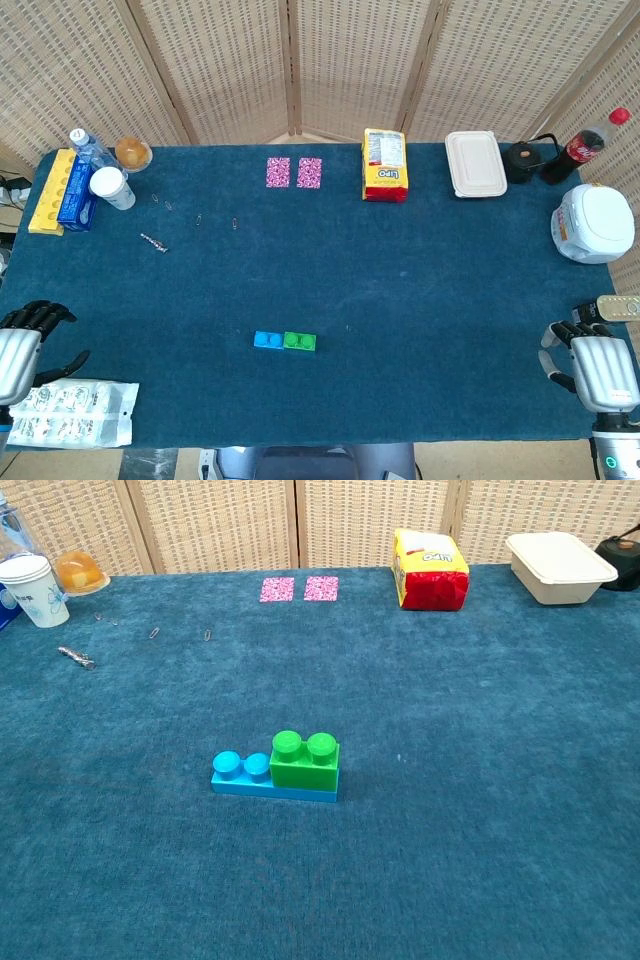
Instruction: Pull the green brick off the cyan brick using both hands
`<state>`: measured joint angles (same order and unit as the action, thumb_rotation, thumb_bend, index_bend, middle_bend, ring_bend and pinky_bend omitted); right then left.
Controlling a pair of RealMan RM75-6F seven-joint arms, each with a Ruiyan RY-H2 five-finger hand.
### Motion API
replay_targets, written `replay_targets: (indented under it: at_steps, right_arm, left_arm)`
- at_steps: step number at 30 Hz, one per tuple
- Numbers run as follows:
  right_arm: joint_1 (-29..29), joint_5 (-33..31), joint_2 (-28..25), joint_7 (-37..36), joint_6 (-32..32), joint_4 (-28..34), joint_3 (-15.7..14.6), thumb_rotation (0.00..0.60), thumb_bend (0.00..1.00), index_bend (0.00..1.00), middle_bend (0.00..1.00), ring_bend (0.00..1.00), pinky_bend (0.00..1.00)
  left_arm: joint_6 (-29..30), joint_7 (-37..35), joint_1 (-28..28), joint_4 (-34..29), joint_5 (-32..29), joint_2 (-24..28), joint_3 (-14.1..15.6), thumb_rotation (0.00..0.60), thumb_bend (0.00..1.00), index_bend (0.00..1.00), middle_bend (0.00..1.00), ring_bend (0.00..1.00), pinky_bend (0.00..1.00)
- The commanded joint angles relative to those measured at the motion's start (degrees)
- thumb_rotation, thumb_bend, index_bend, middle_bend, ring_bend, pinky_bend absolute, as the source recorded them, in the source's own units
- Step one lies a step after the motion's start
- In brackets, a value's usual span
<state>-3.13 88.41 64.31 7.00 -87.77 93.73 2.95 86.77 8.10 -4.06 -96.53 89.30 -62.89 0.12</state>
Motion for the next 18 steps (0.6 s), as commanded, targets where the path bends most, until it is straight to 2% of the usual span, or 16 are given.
replay_targets:
  at_steps: [1, 11, 18]
  right_arm:
    - [0.0, -0.2, 0.1, 0.0, 0.0, 0.0, 0.2, 0.6, 0.36, 0.55, 0.54, 0.57, 0.46]
    - [0.1, 0.0, 0.5, 0.1, -0.2, -0.1, 0.2, 0.6, 0.36, 0.55, 0.54, 0.57, 0.46]
    - [0.4, -0.1, 0.2, 0.0, -0.6, 0.0, 0.1, 0.6, 0.36, 0.55, 0.54, 0.57, 0.46]
  left_arm:
    - [-0.1, -0.1, 0.0, 0.0, 0.0, 0.0, 0.0, 0.429, 0.24, 0.41, 0.36, 0.26, 0.33]
    - [-0.1, -0.7, -0.3, 0.1, 0.6, 0.2, -0.2, 0.427, 0.24, 0.41, 0.36, 0.26, 0.33]
    - [-5.2, -0.5, -3.1, -1.8, 0.6, 1.5, 0.0, 0.431, 0.24, 0.41, 0.36, 0.26, 0.33]
